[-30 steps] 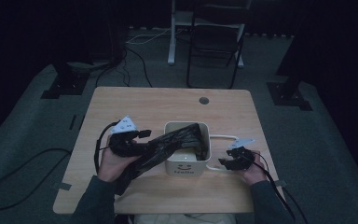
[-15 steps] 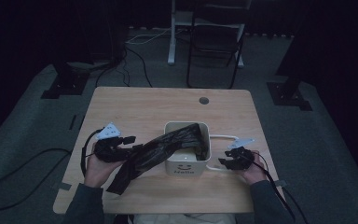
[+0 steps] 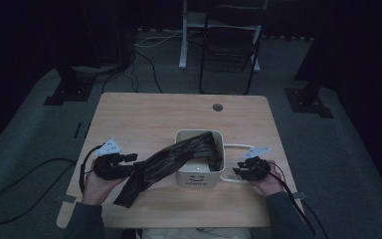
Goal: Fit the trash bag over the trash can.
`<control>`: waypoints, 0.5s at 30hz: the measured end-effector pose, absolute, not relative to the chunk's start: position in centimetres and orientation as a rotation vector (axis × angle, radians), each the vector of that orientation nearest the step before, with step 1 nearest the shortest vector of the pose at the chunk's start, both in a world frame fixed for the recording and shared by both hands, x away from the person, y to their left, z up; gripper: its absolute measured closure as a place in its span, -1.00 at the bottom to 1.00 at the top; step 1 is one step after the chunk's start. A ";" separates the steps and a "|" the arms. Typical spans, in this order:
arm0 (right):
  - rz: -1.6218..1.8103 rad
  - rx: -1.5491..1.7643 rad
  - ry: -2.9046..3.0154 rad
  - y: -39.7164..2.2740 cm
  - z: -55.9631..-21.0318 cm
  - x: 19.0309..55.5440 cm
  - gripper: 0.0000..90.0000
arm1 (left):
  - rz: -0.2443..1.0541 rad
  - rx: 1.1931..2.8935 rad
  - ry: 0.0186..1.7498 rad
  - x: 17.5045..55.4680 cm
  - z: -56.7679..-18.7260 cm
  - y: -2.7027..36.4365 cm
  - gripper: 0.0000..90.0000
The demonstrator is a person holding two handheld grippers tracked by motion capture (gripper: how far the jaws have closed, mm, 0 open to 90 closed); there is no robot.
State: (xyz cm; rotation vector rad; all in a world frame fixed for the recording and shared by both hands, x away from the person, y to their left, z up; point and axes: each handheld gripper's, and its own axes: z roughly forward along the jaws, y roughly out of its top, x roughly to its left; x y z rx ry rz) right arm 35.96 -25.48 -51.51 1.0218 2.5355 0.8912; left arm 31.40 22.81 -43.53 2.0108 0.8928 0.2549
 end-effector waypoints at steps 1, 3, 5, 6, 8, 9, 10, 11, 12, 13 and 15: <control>0.891 1.022 2.535 -25.5 -51.5 36.0 0.44 | 0.254 2.015 0.889 31.4 -43.6 22.8 0.23; 0.891 1.016 2.532 -25.5 -51.5 36.0 0.44 | 0.245 2.024 0.882 31.4 -43.9 22.6 0.22; 0.895 1.014 2.531 -25.4 -51.4 35.9 0.44 | 0.237 2.029 0.883 31.5 -44.1 22.5 0.22; 0.895 1.011 2.533 -25.4 -51.4 35.9 0.43 | 0.231 2.032 0.882 31.5 -44.3 22.5 0.22; 0.892 1.009 2.536 -25.4 -51.5 35.9 0.41 | 0.226 2.044 0.883 31.5 -44.5 22.4 0.22; 0.892 1.010 2.537 -25.4 -51.5 35.9 0.41 | 0.217 2.051 0.885 31.6 -44.7 22.2 0.22; 0.893 1.009 2.538 -25.4 -51.5 35.9 0.40 | 0.208 2.055 0.883 31.6 -44.8 22.2 0.23; 0.893 1.009 2.538 -25.4 -51.5 35.9 0.40 | 0.208 2.055 0.883 31.6 -44.8 22.2 0.24; 0.894 1.007 2.539 -25.4 -51.5 35.9 0.40 | 0.204 2.059 0.880 31.6 -44.9 22.2 0.24; 0.894 1.006 2.539 -25.4 -51.5 35.9 0.39 | 0.199 2.061 0.878 31.6 -44.9 22.1 0.24; 0.895 1.003 2.539 -25.5 -51.5 35.9 0.38 | 0.188 2.056 0.867 31.6 -45.0 22.2 0.22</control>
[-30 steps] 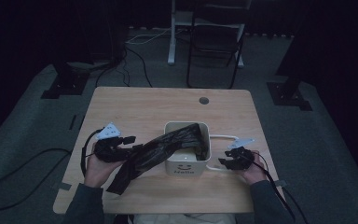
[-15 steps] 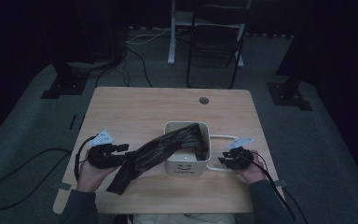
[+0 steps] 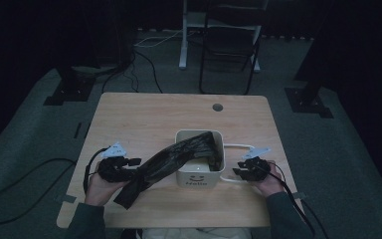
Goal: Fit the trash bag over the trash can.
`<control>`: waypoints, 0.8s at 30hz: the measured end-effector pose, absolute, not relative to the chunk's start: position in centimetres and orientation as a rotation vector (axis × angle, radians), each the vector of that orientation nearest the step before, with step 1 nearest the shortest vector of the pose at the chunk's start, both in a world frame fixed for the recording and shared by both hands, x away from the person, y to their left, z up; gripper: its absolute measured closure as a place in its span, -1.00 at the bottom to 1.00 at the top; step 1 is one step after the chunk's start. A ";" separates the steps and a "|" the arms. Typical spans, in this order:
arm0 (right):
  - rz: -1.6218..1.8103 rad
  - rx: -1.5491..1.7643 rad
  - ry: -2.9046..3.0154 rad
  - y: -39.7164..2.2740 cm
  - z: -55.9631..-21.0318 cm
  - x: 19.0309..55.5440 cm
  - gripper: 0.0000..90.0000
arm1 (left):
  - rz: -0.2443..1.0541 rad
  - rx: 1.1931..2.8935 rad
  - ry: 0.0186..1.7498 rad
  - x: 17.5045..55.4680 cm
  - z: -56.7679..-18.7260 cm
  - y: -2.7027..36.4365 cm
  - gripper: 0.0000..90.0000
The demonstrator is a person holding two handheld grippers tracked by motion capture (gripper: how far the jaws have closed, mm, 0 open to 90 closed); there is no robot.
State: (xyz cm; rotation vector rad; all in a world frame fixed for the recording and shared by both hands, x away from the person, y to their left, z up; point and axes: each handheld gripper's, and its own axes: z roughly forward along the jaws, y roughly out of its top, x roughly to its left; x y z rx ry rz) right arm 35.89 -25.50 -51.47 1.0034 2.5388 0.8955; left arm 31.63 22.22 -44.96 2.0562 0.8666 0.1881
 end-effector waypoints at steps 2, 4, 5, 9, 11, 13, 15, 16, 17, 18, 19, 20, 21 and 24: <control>0.895 1.006 2.539 -25.5 -51.5 35.9 0.38 | 0.183 2.058 0.862 31.6 -45.0 22.2 0.21; 0.896 1.005 2.541 -25.5 -51.5 35.9 0.37 | 0.180 2.065 0.858 31.6 -45.1 22.2 0.19; 0.895 1.004 2.542 -25.5 -51.5 35.9 0.37 | 0.177 2.068 0.859 31.6 -45.2 22.1 0.19; 0.893 1.001 2.544 -25.4 -51.6 35.9 0.37 | 0.167 2.101 0.878 31.9 -45.6 21.8 0.45; 0.892 1.002 2.545 -25.4 -51.6 35.9 0.37 | 0.174 2.108 0.879 31.9 -45.7 21.8 0.58; 0.892 1.001 2.545 -25.4 -51.6 35.9 0.37 | 0.159 2.106 0.870 31.9 -45.7 21.7 0.88; 0.893 1.003 2.544 -25.4 -51.6 35.9 0.37 | 0.148 2.096 0.848 31.8 -45.5 21.7 0.94; 0.895 1.003 2.543 -25.5 -51.6 35.9 0.37 | 0.144 2.089 0.839 31.7 -45.3 21.7 0.99; 0.893 1.004 2.540 -25.5 -51.5 35.9 0.37 | 0.145 2.080 0.829 31.6 -45.2 21.7 1.00; 0.893 1.004 2.540 -25.5 -51.5 35.9 0.37 | 0.144 2.075 0.819 31.6 -45.0 21.7 1.00; 0.893 1.004 2.540 -25.5 -51.5 35.9 0.37 | 0.144 2.075 0.819 31.6 -45.0 21.7 1.00; 0.895 1.005 2.539 -25.6 -51.4 35.9 0.37 | 0.146 2.069 0.805 31.4 -44.7 21.6 1.00; 0.898 1.005 2.536 -25.6 -51.4 35.9 0.37 | 0.150 2.064 0.797 31.4 -44.6 21.6 1.00; 0.899 1.003 2.536 -25.6 -51.3 35.9 0.37 | 0.162 2.048 0.786 31.3 -44.0 21.6 1.00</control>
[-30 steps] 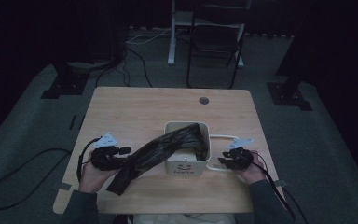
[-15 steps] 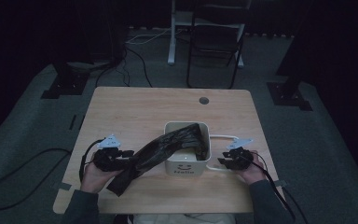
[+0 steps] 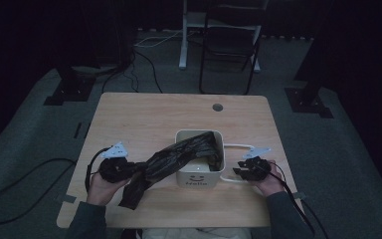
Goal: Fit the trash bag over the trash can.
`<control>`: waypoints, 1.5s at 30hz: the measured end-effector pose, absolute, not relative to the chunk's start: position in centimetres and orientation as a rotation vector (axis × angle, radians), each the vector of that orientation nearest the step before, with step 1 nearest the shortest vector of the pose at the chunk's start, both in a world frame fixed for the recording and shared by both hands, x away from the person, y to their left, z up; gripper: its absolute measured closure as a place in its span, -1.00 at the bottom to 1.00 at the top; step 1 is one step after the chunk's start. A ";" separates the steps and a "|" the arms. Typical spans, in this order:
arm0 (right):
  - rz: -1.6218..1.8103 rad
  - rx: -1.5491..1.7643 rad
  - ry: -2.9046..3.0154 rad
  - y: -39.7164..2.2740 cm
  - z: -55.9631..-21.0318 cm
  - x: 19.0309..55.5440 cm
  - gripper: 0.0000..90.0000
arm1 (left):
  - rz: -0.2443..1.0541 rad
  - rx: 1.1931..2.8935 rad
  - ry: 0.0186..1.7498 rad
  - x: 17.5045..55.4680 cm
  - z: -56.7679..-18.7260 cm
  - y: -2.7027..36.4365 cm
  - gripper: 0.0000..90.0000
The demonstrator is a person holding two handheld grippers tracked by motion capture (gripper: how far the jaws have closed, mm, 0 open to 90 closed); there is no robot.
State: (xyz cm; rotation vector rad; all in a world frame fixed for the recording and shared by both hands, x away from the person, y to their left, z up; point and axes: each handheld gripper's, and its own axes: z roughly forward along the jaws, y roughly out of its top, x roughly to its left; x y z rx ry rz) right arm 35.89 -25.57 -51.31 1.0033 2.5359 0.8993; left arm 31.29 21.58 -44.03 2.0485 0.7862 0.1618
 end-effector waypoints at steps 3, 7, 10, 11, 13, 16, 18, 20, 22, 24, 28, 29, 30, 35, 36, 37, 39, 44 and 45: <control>0.902 1.004 2.532 -25.6 -51.2 35.9 0.37 | 0.165 2.041 0.778 31.2 -43.7 21.5 1.00; 0.918 0.990 2.516 -25.6 -50.5 35.8 0.37 | 0.157 2.030 0.736 31.2 -42.8 20.9 1.00; 0.936 0.990 2.502 -25.7 -49.9 35.7 0.37 | 0.154 2.027 0.702 31.3 -42.2 20.2 1.00; 0.936 0.979 2.496 -25.8 -49.7 35.6 0.37 | 0.151 2.029 0.685 31.3 -42.0 19.9 1.00; 0.967 0.962 2.472 -25.9 -48.5 35.3 0.37 | 0.145 2.028 0.667 31.4 -41.6 19.3 1.00; 0.989 0.951 2.456 -26.0 -47.9 35.1 0.37 | 0.146 2.034 0.643 31.7 -41.1 18.5 1.00; 1.002 0.940 2.443 -26.0 -47.3 35.0 0.37 | 0.143 2.037 0.630 31.8 -40.8 18.1 1.00; 1.022 0.929 2.434 -25.9 -46.7 34.8 0.37 | 0.142 2.042 0.615 31.9 -40.6 17.7 1.00; 1.043 0.917 2.424 -25.8 -46.0 34.6 0.38 | 0.142 2.043 0.609 32.0 -40.4 17.4 1.00; 1.073 0.893 2.405 -25.6 -44.9 34.4 0.38 | 0.137 2.041 0.600 32.1 -40.2 17.1 1.00; 1.109 0.861 2.386 -25.2 -43.5 34.3 0.40 | 0.138 2.042 0.582 32.4 -39.7 16.4 1.00; 1.126 0.843 2.378 -24.9 -42.6 34.3 0.42 | 0.137 2.040 0.577 32.4 -39.6 16.2 1.00; 1.126 0.843 2.378 -24.9 -42.6 34.3 0.42 | 0.135 2.040 0.571 32.4 -39.5 16.1 1.00; 1.176 0.773 2.348 -23.6 -40.1 34.6 0.46 | 0.135 2.053 0.562 32.6 -39.3 15.5 1.00; 1.182 0.763 2.345 -23.3 -39.8 34.7 0.46 | 0.134 2.053 0.563 32.6 -39.3 15.4 1.00; 1.182 0.763 2.345 -23.3 -39.8 34.7 0.46 | 0.133 2.055 0.562 32.7 -39.3 15.4 1.00; 1.196 0.746 2.336 -22.8 -39.0 34.8 0.47 | 0.132 2.059 0.561 32.7 -39.3 15.3 1.00; 1.244 0.714 2.326 -21.8 -37.7 35.1 0.49 | 0.137 2.062 0.559 32.7 -39.2 15.2 1.00; 1.246 0.701 2.329 -21.3 -37.5 35.1 0.49 | 0.136 2.059 0.559 32.7 -39.2 15.2 1.00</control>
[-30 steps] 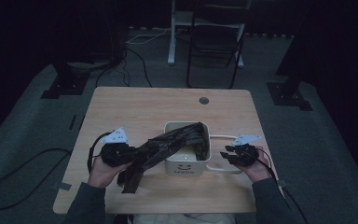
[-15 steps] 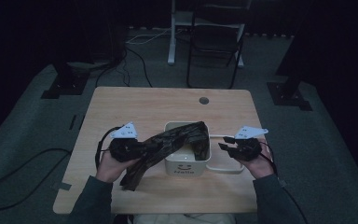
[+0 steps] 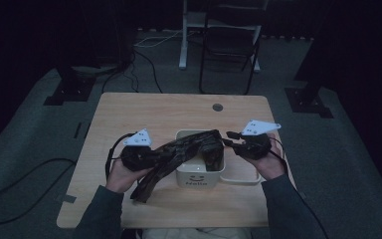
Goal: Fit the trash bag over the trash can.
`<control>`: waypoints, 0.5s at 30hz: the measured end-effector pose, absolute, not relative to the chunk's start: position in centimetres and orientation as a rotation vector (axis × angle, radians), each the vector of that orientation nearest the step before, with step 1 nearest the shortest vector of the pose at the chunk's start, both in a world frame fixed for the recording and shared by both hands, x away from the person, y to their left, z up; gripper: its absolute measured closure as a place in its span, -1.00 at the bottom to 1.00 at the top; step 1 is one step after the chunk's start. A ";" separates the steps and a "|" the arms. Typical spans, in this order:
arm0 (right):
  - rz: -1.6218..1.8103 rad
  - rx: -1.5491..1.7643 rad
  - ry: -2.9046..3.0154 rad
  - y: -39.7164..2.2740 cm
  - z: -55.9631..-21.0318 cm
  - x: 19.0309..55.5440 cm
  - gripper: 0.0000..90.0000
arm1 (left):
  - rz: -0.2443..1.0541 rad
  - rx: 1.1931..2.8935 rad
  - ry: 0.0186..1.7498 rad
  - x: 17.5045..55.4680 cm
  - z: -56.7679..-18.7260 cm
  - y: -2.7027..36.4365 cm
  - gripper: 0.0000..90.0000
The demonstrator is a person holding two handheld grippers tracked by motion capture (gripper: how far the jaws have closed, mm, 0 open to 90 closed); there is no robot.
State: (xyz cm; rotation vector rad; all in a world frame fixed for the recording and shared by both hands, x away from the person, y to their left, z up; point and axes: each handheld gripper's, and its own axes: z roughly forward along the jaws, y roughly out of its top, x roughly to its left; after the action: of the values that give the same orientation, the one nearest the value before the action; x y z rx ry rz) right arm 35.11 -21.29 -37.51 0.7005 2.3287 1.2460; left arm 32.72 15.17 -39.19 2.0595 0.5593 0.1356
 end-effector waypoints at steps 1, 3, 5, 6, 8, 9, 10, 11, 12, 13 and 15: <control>1.246 0.701 2.329 -21.3 -37.5 35.1 0.49 | 0.135 2.059 0.558 32.7 -39.1 15.1 1.00; 1.244 0.692 2.339 -20.8 -37.6 35.2 0.49 | 0.137 2.061 0.553 32.8 -39.0 15.0 1.00; 1.234 0.681 2.355 -20.3 -37.9 35.4 0.50 | 0.136 2.062 0.548 32.8 -38.8 14.8 1.00; 1.228 0.682 2.363 -20.1 -38.1 35.5 0.50 | 0.134 2.061 0.543 32.9 -38.7 14.7 1.00; 1.202 0.680 2.389 -19.6 -38.8 35.7 0.52 | 0.129 2.052 0.537 33.0 -38.5 14.6 1.00; 1.191 0.681 2.403 -19.4 -39.2 35.9 0.52 | 0.124 2.046 0.534 33.0 -38.4 14.6 1.00; 1.169 0.686 2.426 -19.0 -39.9 36.0 0.53 | 0.123 2.043 0.531 33.1 -38.3 14.6 1.00; 1.159 0.689 2.436 -18.9 -40.1 36.1 0.53 | 0.122 2.040 0.531 33.1 -38.2 14.5 1.00; 1.159 0.689 2.436 -18.9 -40.1 36.1 0.53 | 0.123 2.036 0.527 33.2 -38.0 14.4 1.00; 1.137 0.685 2.449 -18.6 -40.5 36.1 0.54 | 0.125 2.037 0.525 33.2 -37.9 14.4 1.00; 1.114 0.673 2.476 -18.3 -41.0 36.2 0.54 | 0.120 2.032 0.519 33.3 -37.6 14.2 1.00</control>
State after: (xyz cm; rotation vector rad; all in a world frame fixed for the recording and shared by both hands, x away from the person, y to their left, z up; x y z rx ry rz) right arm 36.15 -18.28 -40.96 0.6730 2.4757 1.1143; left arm 33.31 14.18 -37.65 2.0316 0.5189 0.1202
